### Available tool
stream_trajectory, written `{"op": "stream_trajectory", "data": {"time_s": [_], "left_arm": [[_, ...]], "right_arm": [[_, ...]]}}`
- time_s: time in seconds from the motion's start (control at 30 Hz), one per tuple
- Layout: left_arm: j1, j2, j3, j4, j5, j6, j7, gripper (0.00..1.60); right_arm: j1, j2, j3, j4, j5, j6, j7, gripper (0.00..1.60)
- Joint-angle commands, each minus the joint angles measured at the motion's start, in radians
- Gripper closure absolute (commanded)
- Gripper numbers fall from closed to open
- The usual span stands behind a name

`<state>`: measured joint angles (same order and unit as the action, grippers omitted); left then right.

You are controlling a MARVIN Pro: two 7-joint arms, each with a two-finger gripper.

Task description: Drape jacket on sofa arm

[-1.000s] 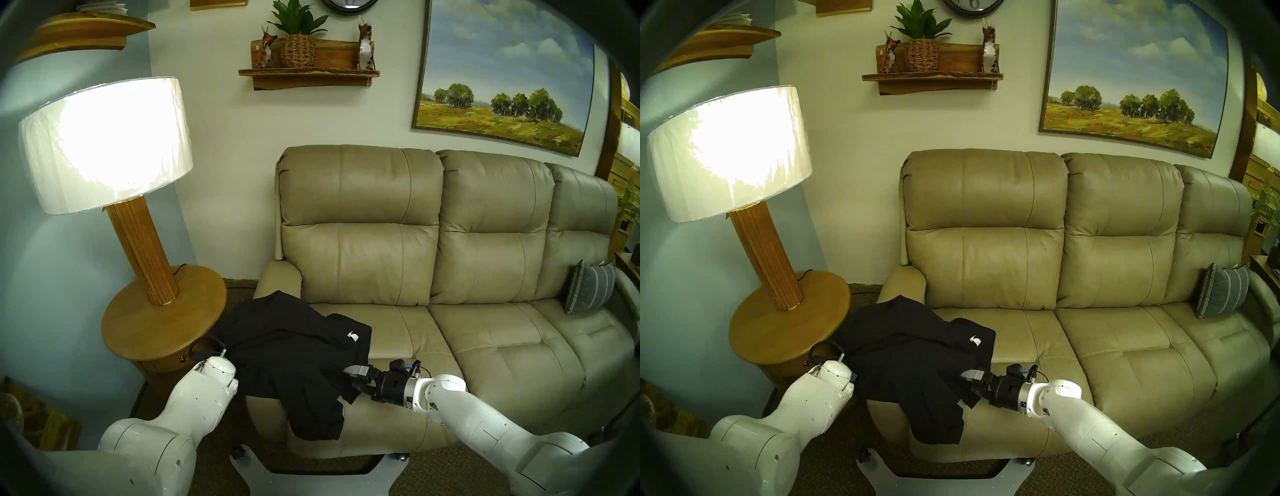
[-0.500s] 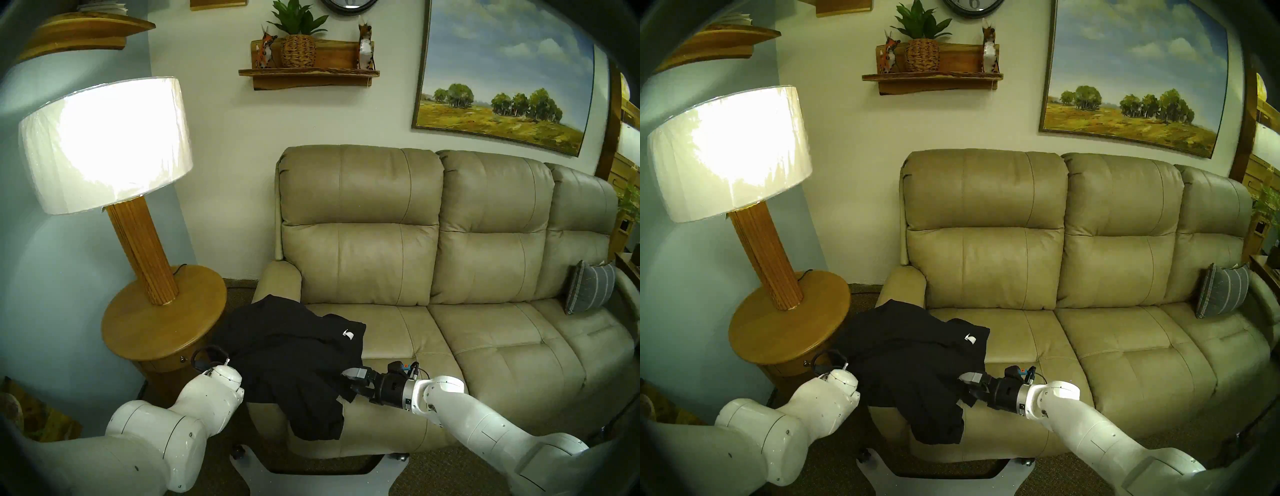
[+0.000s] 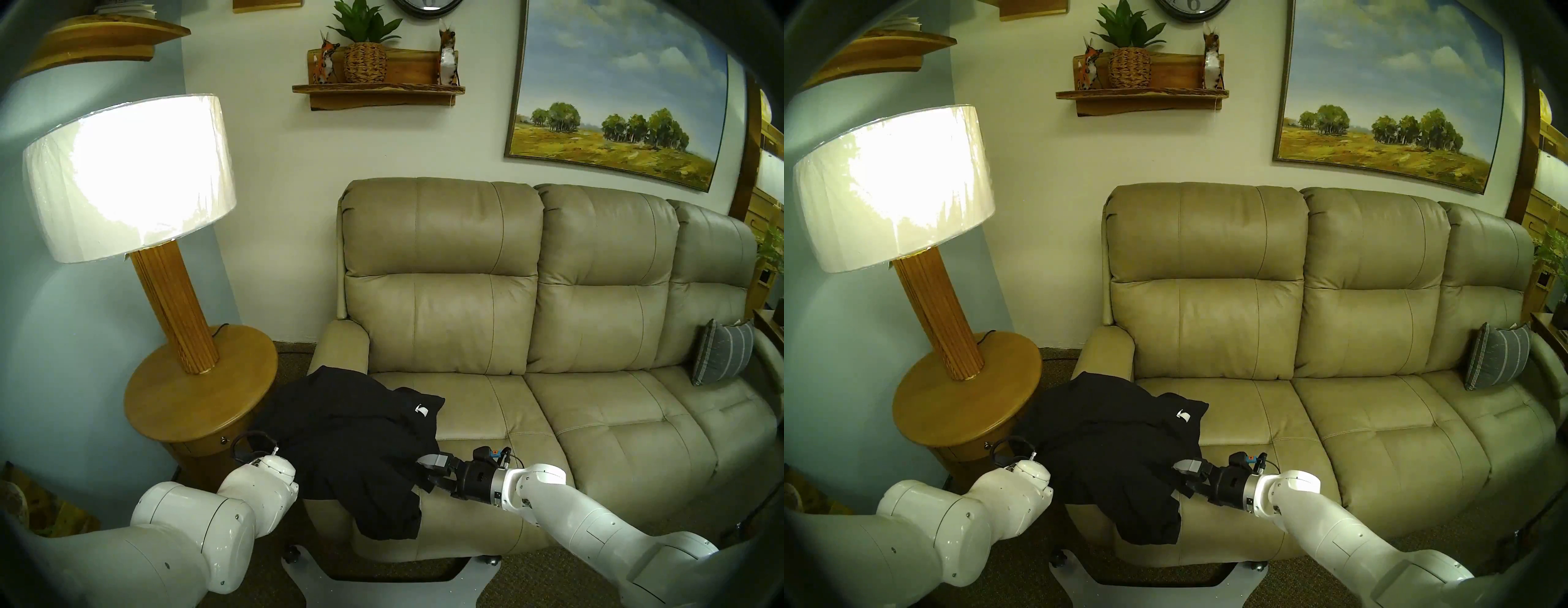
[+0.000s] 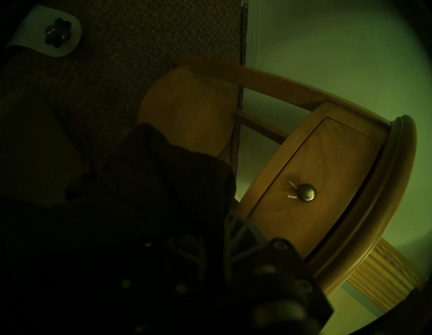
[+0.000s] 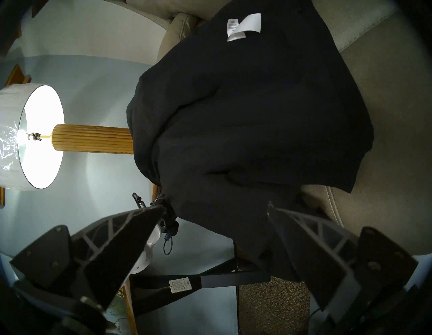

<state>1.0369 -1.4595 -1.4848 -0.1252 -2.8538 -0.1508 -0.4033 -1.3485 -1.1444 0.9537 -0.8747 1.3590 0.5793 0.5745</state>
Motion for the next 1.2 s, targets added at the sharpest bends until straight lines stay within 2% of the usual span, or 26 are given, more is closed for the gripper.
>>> {"op": "stream_trajectory", "data": {"time_s": [0.0,0.07,0.13,0.17,0.8,0.83,0.87,0.93,1.0,1.03,1.1,1.17], "left_arm": [[0.016,0.03,-0.004,0.007,-0.003,0.021,0.015,1.6],[0.021,0.027,0.004,0.002,0.005,0.036,0.003,1.6],[0.028,0.016,0.018,-0.006,0.02,0.057,-0.026,0.85],[0.027,0.017,0.019,-0.005,0.019,0.057,-0.026,0.35],[0.025,0.016,0.02,-0.003,0.024,0.051,-0.03,0.35],[0.03,0.012,0.03,-0.004,0.034,0.054,-0.043,0.0],[0.036,-0.005,0.029,-0.005,0.036,0.042,-0.104,0.0],[0.055,-0.021,0.04,-0.014,0.048,0.069,-0.135,0.0],[0.066,-0.04,0.033,-0.028,0.049,0.057,-0.156,0.0],[0.068,-0.056,0.046,-0.019,0.058,0.058,-0.216,0.0],[0.071,-0.06,0.04,-0.029,0.058,0.047,-0.203,0.0],[0.071,-0.066,0.047,-0.024,0.061,0.053,-0.224,0.0]], "right_arm": [[0.015,-0.012,-0.003,0.003,-0.003,-0.001,0.006,0.0],[0.016,-0.018,-0.005,0.007,-0.003,-0.003,0.003,0.0],[0.019,-0.023,-0.007,0.011,-0.004,-0.003,0.005,0.0],[0.02,-0.024,-0.007,0.01,-0.002,-0.003,0.005,0.0],[0.04,-0.047,-0.001,0.066,0.002,-0.013,0.013,0.0],[0.041,-0.048,-0.002,0.069,0.001,-0.013,0.015,0.0],[0.044,-0.052,-0.003,0.076,0.0,-0.014,0.018,0.0],[0.049,-0.058,-0.006,0.089,-0.002,-0.016,0.021,0.0],[0.047,-0.061,-0.007,0.091,-0.004,-0.019,0.019,0.0],[0.049,-0.063,-0.007,0.096,-0.003,-0.018,0.023,0.0],[0.047,-0.063,-0.007,0.095,-0.003,-0.018,0.025,0.0],[0.044,-0.062,-0.009,0.097,-0.003,-0.017,0.034,0.0]]}}
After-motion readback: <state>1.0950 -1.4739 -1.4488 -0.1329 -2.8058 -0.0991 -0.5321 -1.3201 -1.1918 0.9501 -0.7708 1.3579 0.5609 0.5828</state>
